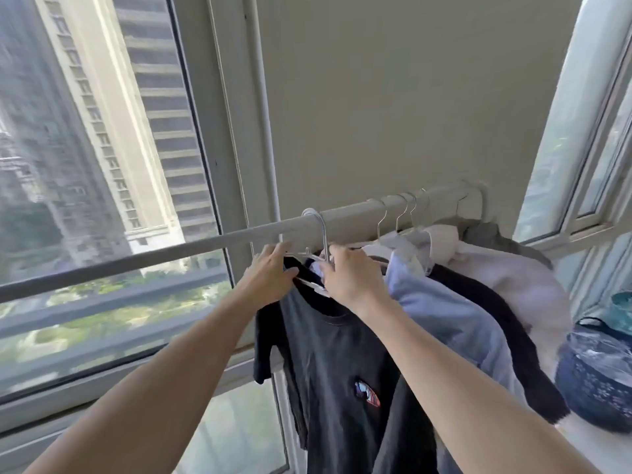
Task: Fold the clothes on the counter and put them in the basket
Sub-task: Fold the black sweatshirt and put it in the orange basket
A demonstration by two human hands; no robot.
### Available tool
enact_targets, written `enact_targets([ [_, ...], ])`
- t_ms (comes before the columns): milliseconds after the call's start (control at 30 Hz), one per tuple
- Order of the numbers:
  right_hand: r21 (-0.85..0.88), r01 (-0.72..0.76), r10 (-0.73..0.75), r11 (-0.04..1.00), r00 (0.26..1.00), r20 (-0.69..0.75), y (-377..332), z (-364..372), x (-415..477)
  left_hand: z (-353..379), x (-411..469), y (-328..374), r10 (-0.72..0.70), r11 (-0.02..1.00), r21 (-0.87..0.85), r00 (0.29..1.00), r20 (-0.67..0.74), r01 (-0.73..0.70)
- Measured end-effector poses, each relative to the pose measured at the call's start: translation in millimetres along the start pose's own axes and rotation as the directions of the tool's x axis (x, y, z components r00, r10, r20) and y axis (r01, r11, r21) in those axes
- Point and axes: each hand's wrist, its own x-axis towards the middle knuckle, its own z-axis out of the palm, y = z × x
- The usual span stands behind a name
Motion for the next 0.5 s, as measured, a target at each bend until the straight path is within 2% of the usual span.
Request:
enact_targets([
  [100, 0.146, 0.043, -0.051, 0.988, 0.997, 0.051, 10.6, 3.7, 12.7, 6.5, 4.8, -4.7, -0.030, 0.987, 0.158, 0.997, -0.075, 0.042],
  [167, 0.232, 0.082, -0.111, 0.969, 0.987, 0.114, 12.5, 2.9, 16.2, 1.8, 0.4, -8.0, -0.049, 0.977, 0.198, 0.990, -0.134, 0.075],
  [367, 0.416, 0.162, -0.266, 0.895, 0.942, 0.204, -21.5, 0.8, 8.5, -39.4, -48.5, -49.9, -0.194, 0.947, 0.202, 0.946, -0.261, 0.250],
  [500, 0.540, 0.125, -0.328, 0.832, 0.896, 0.298, -61.5, -2.2, -3.5, -69.1, -100.1, -82.8, -0.266, 0.940, 0.128, 0.914, -0.305, 0.316],
])
